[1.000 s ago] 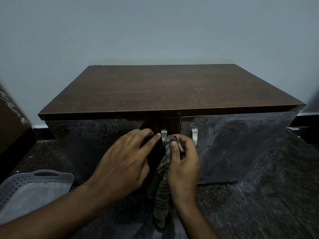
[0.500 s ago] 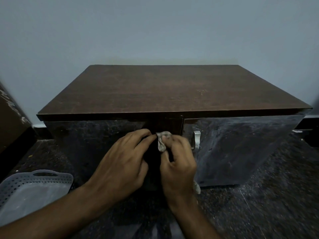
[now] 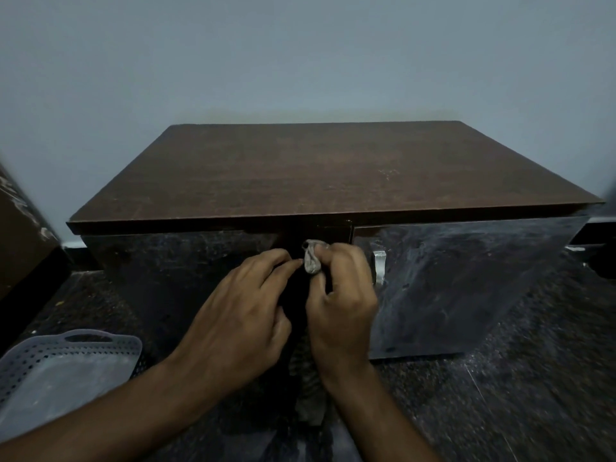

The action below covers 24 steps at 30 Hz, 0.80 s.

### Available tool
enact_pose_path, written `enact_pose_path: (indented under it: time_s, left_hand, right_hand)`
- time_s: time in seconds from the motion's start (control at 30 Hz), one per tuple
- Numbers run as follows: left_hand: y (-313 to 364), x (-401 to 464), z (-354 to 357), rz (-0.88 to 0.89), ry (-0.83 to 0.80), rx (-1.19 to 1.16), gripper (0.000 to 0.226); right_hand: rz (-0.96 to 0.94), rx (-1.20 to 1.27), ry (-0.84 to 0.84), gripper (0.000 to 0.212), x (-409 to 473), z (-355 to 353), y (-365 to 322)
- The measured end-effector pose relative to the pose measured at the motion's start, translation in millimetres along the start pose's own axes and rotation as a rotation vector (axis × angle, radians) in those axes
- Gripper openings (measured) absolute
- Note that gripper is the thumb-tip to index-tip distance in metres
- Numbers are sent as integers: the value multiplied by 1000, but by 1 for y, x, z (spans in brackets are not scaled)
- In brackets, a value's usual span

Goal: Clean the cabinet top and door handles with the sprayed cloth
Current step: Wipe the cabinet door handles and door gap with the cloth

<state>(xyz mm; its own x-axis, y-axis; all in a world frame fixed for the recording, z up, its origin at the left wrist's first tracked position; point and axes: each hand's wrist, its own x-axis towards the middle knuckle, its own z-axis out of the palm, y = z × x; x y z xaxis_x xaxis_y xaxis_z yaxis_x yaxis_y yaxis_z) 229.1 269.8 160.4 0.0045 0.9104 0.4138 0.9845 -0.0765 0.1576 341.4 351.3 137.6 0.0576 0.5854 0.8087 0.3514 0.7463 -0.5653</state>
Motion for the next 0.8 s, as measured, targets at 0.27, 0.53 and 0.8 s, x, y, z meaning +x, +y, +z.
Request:
enact_pose_path:
  time_s: [0.27,0.53,0.8]
  left_hand:
    - [2,1,-2,-9,3,12,62]
    - [4,2,-5,-6,-5,5,63]
    - [6,2,-6,-21,-2,11,62]
  right_hand:
    - [266,187,-33,26,-45,-15,12]
    - [732,548,49,13,0,-19,-9]
    - [786,536,25,14,-12,-19,-4]
